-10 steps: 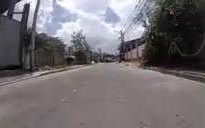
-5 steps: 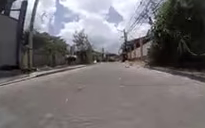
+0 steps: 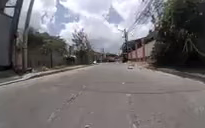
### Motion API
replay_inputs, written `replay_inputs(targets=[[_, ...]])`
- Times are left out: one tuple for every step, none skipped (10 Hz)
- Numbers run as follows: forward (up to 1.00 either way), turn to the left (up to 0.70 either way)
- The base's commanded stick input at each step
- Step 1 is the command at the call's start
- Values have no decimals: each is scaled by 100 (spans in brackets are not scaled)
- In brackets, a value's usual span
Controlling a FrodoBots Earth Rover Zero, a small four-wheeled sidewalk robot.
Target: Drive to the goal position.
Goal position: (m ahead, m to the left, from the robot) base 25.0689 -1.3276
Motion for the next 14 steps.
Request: replay_inputs(targets=[[100, -4], [100, -4], [100, -4], [100, -10], [100, -25], [100, -34], [100, -38], [100, -40], [100, -36], [100, -14], [100, 0], [100, 0], [100, 0], [100, 0]])
